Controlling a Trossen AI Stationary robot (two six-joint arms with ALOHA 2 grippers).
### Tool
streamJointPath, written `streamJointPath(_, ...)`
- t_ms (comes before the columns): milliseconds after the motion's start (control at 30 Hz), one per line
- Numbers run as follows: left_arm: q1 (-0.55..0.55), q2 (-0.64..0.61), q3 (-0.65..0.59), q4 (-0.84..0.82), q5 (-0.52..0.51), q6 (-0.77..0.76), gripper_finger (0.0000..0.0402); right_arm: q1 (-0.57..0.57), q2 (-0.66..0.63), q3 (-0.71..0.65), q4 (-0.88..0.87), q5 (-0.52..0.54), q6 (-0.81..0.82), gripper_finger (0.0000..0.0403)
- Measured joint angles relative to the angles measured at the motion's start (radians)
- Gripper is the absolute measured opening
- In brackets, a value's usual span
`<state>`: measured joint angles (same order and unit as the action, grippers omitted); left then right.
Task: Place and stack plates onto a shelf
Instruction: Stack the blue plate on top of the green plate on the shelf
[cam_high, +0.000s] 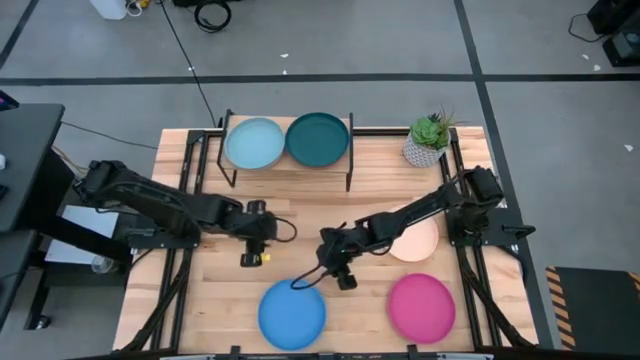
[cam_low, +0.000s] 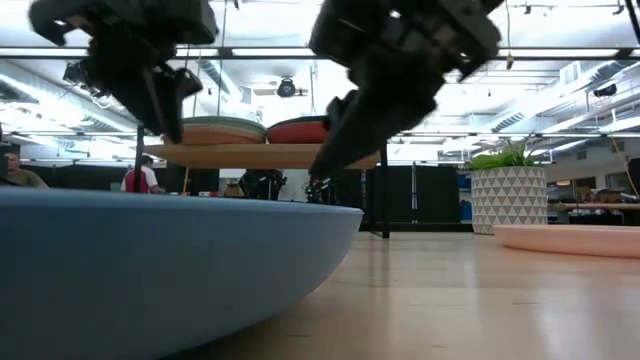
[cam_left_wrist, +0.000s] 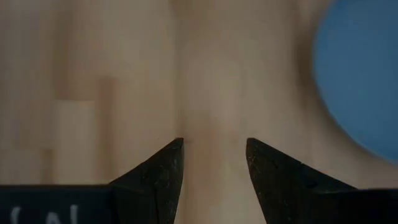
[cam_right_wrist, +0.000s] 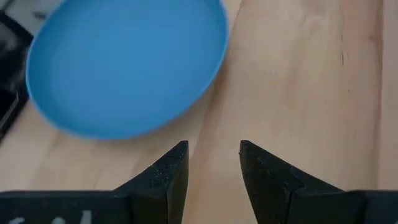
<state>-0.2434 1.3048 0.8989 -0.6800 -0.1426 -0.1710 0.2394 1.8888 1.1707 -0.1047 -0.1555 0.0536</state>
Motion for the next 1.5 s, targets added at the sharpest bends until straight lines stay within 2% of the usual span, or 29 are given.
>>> streamJointPath(167,-0.009,-0.114,-0.061,0.004,-0.118,-0.041,0.0181,-0.012,0.053,0.07,-0.008,-0.006,0.125,0.015)
streamJointPath(367,-0.02,-0.239,-0.14,-0.011,-0.135,-0.087,0.0181,-0.013,0.112,0.151,-0.041,-0.085,0.164,0.015)
streamJointPath(600,-0.02,-0.32,-0.148,-0.016,-0.15,-0.137,0.0181,0.001,0.198,0.284,-0.128,-0.126,0.147,0.015)
streamJointPath(867,-0.02,-0.35,-0.148,-0.034,-0.15,-0.159,0.0181,0.002,0.289,0.408,-0.25,-0.126,0.086,0.0152)
streamJointPath(1067,-0.025,-0.35,-0.147,-0.028,-0.152,-0.166,0.0181,0.003,0.296,0.409,-0.273,-0.088,0.056,0.0152)
streamJointPath(1267,-0.025,-0.349,-0.147,-0.028,-0.153,-0.167,0.0181,0.003,0.321,0.409,-0.27,-0.122,0.048,0.015)
streamJointPath(1367,-0.025,-0.349,-0.147,-0.026,-0.153,-0.167,0.0181,0.003,0.32,0.409,-0.264,-0.102,0.047,0.0141)
streamJointPath(1500,-0.025,-0.349,-0.147,-0.028,-0.153,-0.179,0.0181,0.003,0.318,0.409,-0.266,-0.073,0.048,0.0111)
